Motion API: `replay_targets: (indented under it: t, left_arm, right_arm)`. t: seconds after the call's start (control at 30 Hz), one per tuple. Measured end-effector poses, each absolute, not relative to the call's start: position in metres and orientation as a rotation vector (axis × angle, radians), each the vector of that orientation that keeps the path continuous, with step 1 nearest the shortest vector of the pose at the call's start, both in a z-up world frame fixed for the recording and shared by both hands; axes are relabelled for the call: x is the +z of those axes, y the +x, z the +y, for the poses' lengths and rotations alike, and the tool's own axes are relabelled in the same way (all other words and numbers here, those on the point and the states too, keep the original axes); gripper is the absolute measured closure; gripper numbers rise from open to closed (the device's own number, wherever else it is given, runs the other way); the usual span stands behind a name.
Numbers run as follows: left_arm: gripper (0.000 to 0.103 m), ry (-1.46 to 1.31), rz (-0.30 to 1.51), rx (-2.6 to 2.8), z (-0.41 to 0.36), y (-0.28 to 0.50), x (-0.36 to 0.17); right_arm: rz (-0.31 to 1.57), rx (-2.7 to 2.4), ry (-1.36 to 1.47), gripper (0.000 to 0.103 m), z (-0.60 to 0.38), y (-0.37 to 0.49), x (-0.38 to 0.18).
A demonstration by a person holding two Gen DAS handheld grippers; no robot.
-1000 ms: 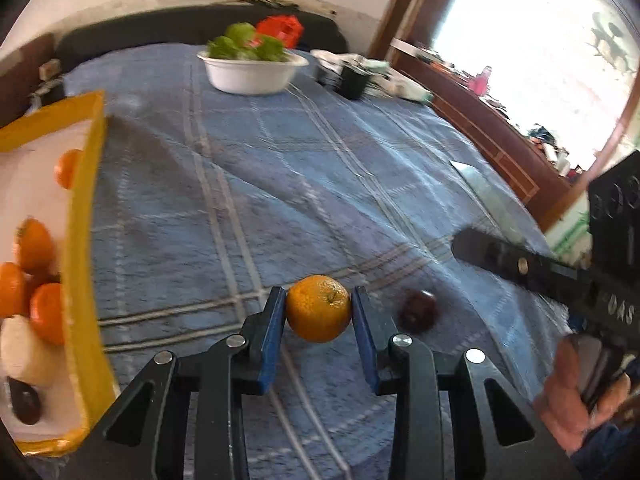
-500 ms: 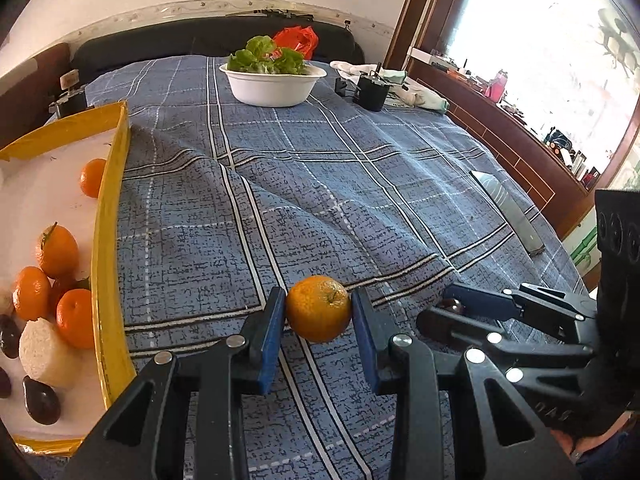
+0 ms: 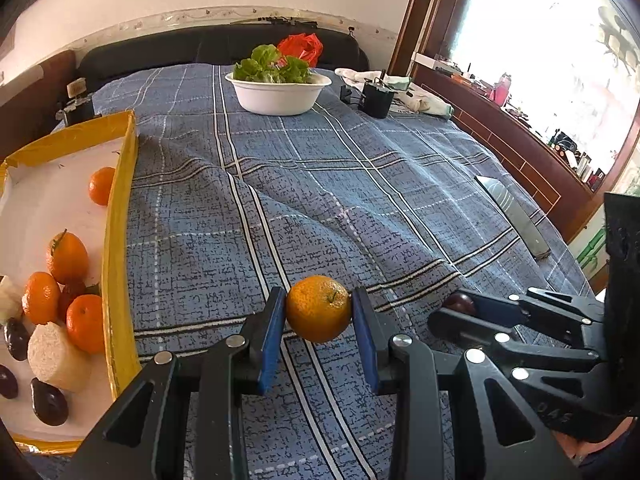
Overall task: Organize fruits
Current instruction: 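Grasp the dark plum with the right tool while the left tool holds the orange, then carry the orange and the dark plum over the tray with both tools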
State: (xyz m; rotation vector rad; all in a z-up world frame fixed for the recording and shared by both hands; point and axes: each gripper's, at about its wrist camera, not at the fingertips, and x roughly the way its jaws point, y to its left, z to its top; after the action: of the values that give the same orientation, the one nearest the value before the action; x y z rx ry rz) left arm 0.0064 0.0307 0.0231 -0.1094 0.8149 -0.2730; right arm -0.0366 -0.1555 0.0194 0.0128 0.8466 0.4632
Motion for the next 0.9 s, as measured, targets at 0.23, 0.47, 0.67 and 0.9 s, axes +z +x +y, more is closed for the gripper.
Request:
replay_targets:
  t: [0.23, 0.47, 0.67, 0.9]
  left_arm:
    - [0.071, -0.080, 0.763, -0.229, 0.032, 0.001, 0.030]
    - [0.071, -0.051, 0.701, -0.169, 0.036, -0.007, 0.040]
    - [0.071, -0.047, 0.648, -0.109, 0.047, -0.016, 0.050]
    - [0.071, -0.061, 0.587, 0.007, 0.085, -0.030, 0.061]
  right_arm:
    - [0.794, 0.497, 0.048, 0.071, -0.158, -0.042, 0.028]
    - [0.770, 0.518, 0.070, 0.071, -0.158, -0.043, 0.033]
    - [0.751, 0.510, 0.077, 0.071, -0.159, -0.046, 0.036]
    - [0.739, 0.513, 0.052, 0.071, -0.145, -0.055, 0.050]
